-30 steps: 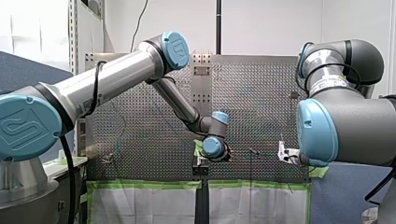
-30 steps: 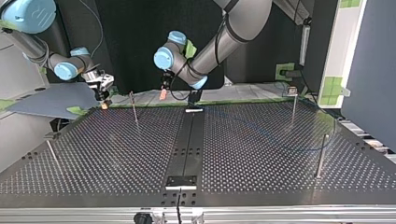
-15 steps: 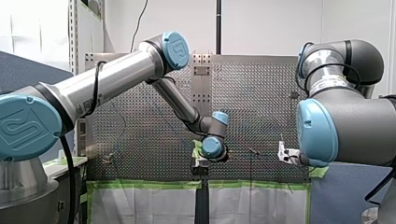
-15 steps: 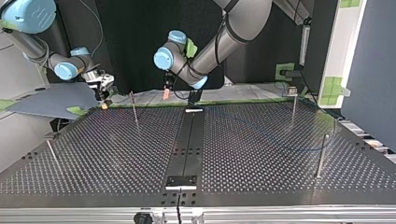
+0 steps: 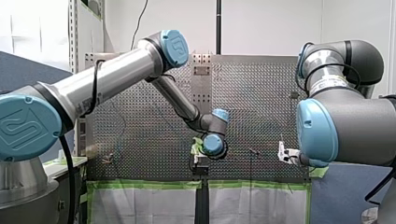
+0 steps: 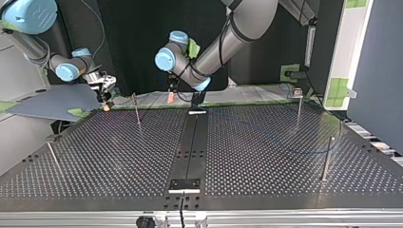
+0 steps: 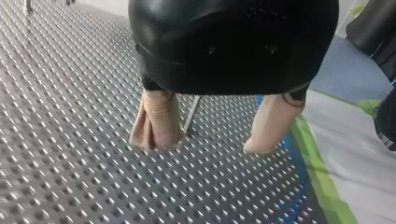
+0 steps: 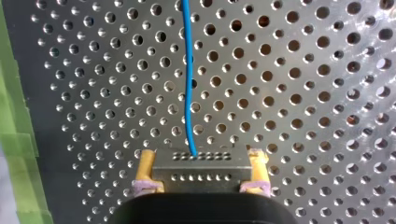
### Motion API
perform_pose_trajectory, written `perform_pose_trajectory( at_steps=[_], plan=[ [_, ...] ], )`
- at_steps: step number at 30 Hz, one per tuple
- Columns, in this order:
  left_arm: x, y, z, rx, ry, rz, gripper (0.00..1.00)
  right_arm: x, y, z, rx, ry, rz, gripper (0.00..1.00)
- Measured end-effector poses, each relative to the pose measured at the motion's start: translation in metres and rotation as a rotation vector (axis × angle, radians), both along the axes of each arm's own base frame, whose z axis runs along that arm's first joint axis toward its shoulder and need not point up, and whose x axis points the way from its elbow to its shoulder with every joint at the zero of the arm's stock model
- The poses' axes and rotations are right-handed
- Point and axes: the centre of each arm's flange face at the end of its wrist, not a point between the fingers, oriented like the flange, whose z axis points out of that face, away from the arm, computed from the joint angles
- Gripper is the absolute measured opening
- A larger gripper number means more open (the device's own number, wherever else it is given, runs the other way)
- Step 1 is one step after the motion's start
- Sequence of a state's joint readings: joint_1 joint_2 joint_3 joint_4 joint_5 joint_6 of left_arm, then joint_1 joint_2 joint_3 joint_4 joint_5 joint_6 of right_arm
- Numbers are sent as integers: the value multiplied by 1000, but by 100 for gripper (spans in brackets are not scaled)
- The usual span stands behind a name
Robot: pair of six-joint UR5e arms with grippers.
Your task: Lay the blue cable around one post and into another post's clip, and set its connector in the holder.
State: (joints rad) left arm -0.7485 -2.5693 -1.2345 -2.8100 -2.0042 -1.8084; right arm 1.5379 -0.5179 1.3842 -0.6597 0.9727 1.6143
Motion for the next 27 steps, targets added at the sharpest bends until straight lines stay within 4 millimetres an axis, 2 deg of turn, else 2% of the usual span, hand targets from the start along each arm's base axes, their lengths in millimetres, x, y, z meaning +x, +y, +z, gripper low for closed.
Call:
perform_pose_trajectory(
  at_steps=[3, 13, 27],
  plan=[
    [-2, -3, 13, 9, -17, -7, 100, 0, 0, -1, 1, 0, 0, 0],
    [-11, -1, 36, 7, -60, 0, 100, 0, 0, -1, 0, 0, 0, 0],
    [-22, 25, 86, -71, -165, 122, 100, 6, 2, -2, 6, -1, 9, 0]
  ],
)
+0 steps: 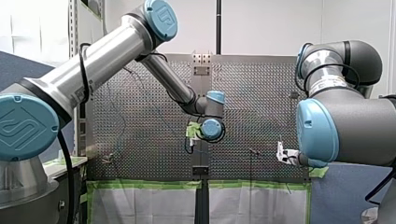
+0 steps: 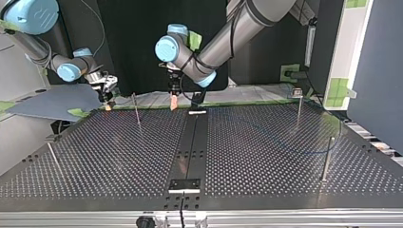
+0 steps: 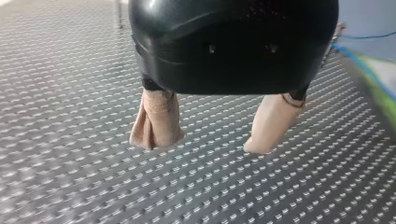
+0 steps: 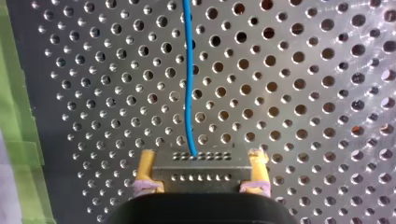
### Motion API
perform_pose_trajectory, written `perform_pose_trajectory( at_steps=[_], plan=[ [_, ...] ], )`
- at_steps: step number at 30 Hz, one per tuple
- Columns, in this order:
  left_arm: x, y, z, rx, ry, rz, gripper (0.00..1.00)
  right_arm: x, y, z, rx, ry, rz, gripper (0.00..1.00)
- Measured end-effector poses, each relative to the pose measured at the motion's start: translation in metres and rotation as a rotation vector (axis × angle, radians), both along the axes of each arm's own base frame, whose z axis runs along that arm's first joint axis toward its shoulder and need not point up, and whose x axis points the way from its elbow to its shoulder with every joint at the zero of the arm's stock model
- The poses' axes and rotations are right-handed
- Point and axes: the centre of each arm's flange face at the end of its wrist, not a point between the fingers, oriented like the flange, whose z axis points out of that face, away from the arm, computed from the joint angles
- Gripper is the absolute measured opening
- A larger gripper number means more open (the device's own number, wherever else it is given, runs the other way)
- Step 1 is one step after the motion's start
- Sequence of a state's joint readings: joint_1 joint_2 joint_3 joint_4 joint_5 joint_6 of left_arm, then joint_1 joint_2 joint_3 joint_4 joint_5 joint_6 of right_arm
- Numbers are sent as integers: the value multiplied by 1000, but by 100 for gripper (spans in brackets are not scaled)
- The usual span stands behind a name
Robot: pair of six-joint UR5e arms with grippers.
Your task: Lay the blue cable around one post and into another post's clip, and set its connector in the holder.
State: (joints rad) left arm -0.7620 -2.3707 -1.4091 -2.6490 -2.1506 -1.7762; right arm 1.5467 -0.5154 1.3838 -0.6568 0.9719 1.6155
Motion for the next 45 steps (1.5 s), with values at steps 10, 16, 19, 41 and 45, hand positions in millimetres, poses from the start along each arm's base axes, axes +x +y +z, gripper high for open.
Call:
perform_pose_trajectory(
  at_steps=[10, 16, 19, 41, 45],
  plan=[
    [-1, 21, 30, -136, -47, 31, 100, 1, 0, 0, 1, -1, 2, 0],
    [-7, 33, 46, -206, -72, 65, 100, 1, 0, 0, 2, -4, 2, 0],
    [-13, 42, 52, -203, -71, 89, 100, 1, 0, 0, 1, -6, 1, 0],
    [-62, 112, 93, -91, -78, 282, 100, 3, 1, -1, 7, -8, 4, 0],
    [-60, 127, 100, -94, -99, 312, 100, 3, 1, -1, 7, -8, 4, 0]
  ],
)
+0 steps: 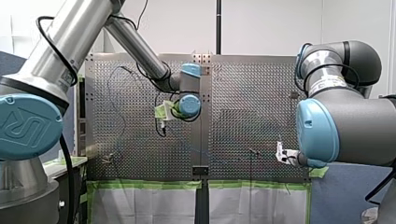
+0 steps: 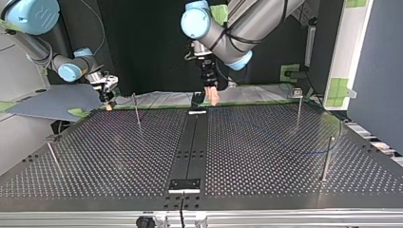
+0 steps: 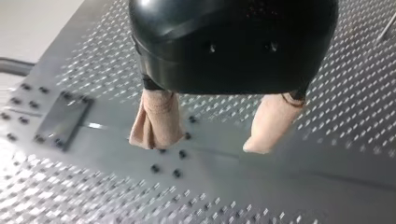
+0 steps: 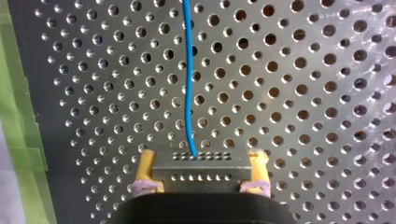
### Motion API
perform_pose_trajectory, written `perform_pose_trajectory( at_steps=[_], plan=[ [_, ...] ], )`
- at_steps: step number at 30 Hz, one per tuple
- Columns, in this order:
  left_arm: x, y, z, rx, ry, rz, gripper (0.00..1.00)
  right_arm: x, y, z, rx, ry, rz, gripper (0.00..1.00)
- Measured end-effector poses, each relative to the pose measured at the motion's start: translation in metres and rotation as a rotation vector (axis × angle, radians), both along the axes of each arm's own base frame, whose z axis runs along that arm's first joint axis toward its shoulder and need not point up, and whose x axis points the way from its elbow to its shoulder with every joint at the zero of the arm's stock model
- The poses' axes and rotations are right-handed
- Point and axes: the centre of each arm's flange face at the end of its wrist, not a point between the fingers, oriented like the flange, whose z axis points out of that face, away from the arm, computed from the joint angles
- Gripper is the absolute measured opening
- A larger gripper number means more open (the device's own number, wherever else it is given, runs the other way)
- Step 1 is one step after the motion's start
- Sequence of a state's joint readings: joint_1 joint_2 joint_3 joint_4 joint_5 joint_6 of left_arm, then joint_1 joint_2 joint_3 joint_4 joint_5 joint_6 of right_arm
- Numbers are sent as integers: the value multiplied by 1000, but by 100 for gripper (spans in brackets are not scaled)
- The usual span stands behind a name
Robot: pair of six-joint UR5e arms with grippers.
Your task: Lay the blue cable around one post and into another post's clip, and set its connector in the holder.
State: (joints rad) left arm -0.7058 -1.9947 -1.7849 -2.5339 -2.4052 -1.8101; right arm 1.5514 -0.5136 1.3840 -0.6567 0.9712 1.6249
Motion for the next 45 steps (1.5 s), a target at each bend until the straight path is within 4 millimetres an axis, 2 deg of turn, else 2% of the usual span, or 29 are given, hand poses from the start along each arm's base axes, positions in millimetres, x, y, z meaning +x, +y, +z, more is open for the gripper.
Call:
perform_pose_trajectory(
  at_steps=[7, 21, 29, 38, 45],
  plan=[
    [7, 32, 11, -27, -26, 38, 100, 1, 0, 0, 0, 0, 1, 0],
    [2, 108, 23, -93, 9, 98, 100, 0, 0, 0, -2, 0, 1, 0],
    [-4, 148, 30, -136, 5, 111, 100, 1, 0, -1, -3, 0, 1, 0],
    [-16, 191, 35, -209, -18, 202, 100, 0, 0, -1, -3, 0, 0, 0],
    [0, 213, 73, -294, -110, 239, 100, 0, 0, -1, -4, 0, 0, 0]
  ],
)
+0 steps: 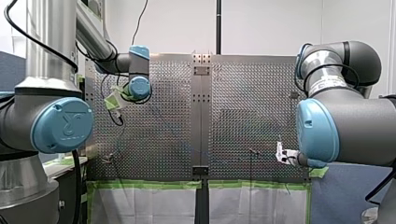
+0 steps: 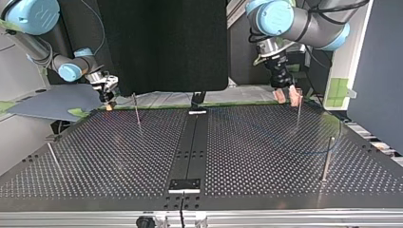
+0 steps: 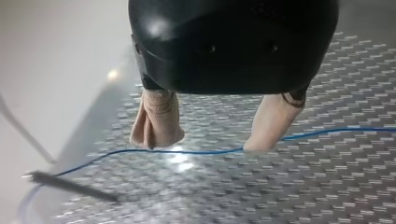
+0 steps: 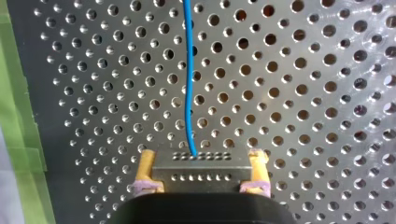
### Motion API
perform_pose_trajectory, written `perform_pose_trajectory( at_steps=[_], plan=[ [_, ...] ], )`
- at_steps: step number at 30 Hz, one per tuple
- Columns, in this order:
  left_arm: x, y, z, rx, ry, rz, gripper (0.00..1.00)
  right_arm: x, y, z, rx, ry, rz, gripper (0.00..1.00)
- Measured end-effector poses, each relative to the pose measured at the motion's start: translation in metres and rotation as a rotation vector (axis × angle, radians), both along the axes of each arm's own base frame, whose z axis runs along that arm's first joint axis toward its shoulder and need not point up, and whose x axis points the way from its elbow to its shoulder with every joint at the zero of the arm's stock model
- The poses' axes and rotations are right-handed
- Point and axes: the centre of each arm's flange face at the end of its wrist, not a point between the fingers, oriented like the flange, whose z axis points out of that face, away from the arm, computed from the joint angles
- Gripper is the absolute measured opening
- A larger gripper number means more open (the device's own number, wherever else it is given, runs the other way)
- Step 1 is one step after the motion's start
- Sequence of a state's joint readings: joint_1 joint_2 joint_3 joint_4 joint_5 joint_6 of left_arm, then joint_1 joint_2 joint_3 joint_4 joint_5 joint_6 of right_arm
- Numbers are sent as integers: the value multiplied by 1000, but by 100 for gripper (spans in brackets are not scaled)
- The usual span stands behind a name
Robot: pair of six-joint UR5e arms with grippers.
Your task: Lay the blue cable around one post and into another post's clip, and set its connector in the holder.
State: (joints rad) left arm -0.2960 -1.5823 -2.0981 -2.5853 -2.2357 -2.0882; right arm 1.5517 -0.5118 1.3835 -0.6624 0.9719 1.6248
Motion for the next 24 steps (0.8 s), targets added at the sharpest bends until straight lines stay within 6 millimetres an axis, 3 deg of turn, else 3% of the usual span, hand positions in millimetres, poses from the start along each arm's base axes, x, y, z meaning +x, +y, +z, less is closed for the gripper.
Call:
perform_pose_trajectory(
  at_steps=[9, 17, 24],
  plan=[
    [16, 31, 61, -60, -111, 73, 100, 0, 0, 0, 1, 0, -2, 0],
    [3, 57, 87, -85, -134, 174, 100, -1, 0, -1, 4, 0, -4, 0],
    [-6, 60, 105, -118, -177, 155, 100, -1, 0, -1, 4, 1, -5, 0]
  ],
)
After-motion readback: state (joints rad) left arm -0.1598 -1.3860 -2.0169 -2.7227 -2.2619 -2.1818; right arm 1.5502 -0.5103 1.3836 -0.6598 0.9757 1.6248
